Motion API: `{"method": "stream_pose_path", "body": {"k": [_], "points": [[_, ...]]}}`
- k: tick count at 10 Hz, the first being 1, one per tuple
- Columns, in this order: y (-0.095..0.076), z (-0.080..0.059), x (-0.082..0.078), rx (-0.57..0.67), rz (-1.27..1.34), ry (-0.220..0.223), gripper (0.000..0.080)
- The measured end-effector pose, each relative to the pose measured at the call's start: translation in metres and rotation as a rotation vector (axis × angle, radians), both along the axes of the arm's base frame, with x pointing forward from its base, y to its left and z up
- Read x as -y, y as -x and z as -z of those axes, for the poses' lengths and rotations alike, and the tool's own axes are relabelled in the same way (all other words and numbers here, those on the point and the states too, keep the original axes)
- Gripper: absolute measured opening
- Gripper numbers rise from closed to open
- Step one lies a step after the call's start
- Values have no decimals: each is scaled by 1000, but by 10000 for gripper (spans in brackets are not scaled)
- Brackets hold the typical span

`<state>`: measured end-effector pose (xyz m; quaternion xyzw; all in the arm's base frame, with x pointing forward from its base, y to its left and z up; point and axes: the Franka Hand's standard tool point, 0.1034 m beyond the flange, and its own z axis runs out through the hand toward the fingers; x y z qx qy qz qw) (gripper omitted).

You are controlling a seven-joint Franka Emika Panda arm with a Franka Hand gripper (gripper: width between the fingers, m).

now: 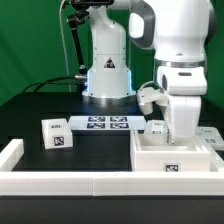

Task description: Assemble cabinet

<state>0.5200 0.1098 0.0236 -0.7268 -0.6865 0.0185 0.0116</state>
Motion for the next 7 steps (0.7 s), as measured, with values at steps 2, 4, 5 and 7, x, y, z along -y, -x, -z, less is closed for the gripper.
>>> {"method": "stream_pose_path", "body": {"k": [2, 4, 5, 7], "points": [[-1, 0, -2, -14, 0, 6, 41], [-1, 0, -1, -14, 0, 7, 41], [-1, -1, 2, -13, 4, 8, 41], [-2, -11, 4, -1, 6, 10, 327]]}}
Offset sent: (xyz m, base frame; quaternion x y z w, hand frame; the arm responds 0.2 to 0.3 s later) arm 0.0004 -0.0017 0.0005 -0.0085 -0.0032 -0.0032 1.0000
